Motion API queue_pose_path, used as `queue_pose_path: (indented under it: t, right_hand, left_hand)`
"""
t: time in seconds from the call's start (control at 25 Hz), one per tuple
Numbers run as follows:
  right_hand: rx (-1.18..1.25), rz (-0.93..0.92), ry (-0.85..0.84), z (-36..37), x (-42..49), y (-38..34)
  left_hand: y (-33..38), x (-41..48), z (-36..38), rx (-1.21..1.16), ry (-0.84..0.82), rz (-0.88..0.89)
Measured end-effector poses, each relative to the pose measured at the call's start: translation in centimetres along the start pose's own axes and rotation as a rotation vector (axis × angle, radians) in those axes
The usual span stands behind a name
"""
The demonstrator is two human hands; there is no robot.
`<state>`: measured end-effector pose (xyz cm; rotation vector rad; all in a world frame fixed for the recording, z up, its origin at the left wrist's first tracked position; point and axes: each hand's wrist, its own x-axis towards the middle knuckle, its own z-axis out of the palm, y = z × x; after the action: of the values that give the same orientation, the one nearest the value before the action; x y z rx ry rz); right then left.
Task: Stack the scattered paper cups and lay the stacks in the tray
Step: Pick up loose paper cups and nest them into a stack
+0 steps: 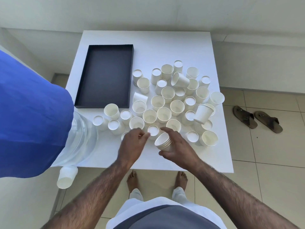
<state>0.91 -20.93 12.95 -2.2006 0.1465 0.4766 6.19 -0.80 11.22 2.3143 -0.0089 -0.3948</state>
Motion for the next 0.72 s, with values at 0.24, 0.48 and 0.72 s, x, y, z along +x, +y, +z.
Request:
queue_pose_path:
  t: [0.24, 0.48, 0.72]
  right_hand:
    - [0.038, 0.028, 0.01, 0.7, -0.7, 0.8]
    - [0.05, 0.038, -0.015, 1.7, -1.9, 1.6]
    - [0.418, 0.141, 0.179, 1.4, -2.2, 0.2]
  left_hand:
    - [-5.8, 1.9, 0.4, 0.813, -0.157, -0.198]
    - [-7.6, 2.8, 1.7, 0.785, -0.089, -0.186]
    - [-7.2, -0.6, -1.7, -0.434, -0.207, -0.458]
